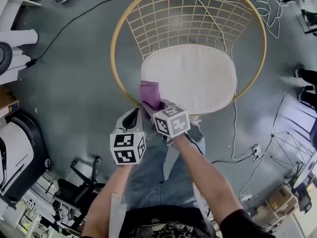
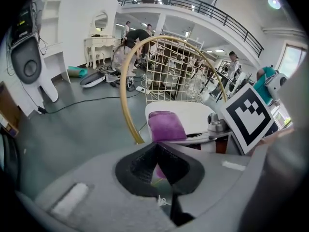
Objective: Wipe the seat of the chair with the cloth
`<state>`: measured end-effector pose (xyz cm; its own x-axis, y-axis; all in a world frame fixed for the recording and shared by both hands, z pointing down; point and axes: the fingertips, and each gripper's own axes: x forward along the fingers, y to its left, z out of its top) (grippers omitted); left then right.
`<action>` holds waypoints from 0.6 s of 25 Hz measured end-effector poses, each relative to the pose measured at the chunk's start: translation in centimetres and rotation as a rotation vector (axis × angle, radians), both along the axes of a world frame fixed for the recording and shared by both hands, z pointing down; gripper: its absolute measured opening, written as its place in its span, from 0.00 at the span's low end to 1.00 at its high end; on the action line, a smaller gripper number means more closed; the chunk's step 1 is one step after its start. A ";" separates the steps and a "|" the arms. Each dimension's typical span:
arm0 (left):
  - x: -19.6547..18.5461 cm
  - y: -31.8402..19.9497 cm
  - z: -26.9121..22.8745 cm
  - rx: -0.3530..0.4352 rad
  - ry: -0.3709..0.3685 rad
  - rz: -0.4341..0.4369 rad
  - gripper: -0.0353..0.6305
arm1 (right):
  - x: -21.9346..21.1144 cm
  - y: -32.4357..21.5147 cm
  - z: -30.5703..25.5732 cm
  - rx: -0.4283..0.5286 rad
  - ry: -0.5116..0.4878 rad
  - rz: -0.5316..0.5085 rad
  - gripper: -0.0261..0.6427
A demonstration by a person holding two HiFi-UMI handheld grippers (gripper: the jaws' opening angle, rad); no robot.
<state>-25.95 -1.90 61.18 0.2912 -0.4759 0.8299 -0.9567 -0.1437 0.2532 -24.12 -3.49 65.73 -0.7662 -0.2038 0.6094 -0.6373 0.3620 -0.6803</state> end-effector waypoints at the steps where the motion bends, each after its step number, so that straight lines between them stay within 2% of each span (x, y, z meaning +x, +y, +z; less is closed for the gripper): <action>1: 0.2 0.0 -0.1 0.001 0.002 0.004 0.06 | 0.1 -0.1 0.1 -0.003 0.003 0.000 0.13; 6: 1.3 0.6 0.1 -0.007 0.018 0.019 0.06 | 1.3 0.7 0.7 -0.019 0.045 -0.006 0.13; 15: 5.4 0.8 0.7 -0.012 0.033 0.022 0.06 | 5.2 2.6 1.3 -0.060 0.029 0.020 0.13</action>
<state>-20.56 -1.08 61.88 0.3289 -0.4590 0.8253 -0.9444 -0.1609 0.2869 -18.94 -0.91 67.03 -0.7444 -0.1816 0.6426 -0.6636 0.3081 -0.6817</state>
